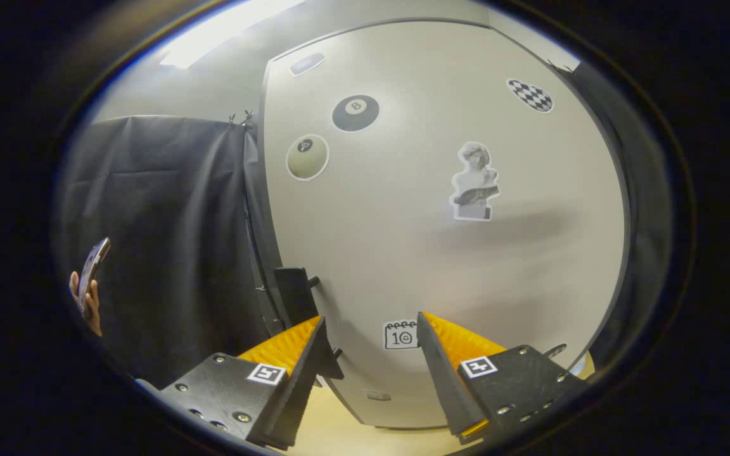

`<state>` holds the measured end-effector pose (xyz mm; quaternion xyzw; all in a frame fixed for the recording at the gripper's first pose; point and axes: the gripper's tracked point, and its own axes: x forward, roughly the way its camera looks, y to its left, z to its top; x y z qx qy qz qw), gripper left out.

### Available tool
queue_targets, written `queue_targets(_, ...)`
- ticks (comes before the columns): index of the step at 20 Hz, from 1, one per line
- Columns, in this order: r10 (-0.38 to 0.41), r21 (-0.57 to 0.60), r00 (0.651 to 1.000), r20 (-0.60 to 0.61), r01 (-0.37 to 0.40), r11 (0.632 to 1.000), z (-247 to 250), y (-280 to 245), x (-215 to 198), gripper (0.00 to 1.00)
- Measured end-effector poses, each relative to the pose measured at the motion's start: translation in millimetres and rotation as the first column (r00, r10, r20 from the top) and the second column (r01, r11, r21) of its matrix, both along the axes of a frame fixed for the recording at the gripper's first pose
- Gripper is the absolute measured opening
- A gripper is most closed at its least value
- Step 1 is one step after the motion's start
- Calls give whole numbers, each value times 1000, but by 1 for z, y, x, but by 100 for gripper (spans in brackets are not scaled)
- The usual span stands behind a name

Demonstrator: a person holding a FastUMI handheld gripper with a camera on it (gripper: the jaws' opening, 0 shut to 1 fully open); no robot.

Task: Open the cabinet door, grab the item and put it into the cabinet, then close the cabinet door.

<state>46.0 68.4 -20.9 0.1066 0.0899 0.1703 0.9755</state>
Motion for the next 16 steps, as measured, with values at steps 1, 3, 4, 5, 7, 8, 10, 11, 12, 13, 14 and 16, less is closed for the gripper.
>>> queue_targets(1,1,-1,1000,0,-1,1000,0,0,0,85)
queue_targets(3,2,-5,1000,2,-2,1000,0,0,0,85)
queue_targets(4,2,-6,1000,2,-2,1000,0,1,1,85)
queue_targets(5,7,-5,1000,1,-7,1000,0,1,0,85)
queue_targets(7,11,-6,1000,-1,-11,1000,-1,1,1,85)
queue_targets(8,12,-5,1000,0,-12,1000,0,1,2,85)
queue_targets(10,-12,-20,1000,6,12,1000,3,-5,3,86)
queue_targets(11,-31,-30,999,34,32,999,11,-10,5,86)
queue_targets(12,-56,-37,996,68,58,998,20,-17,7,86)
queue_targets(13,-78,-42,992,95,82,996,30,-26,7,86)
queue_targets(14,-100,-45,988,118,106,993,39,-35,5,86)
queue_targets(16,-144,-46,977,155,153,987,53,-59,1,86)
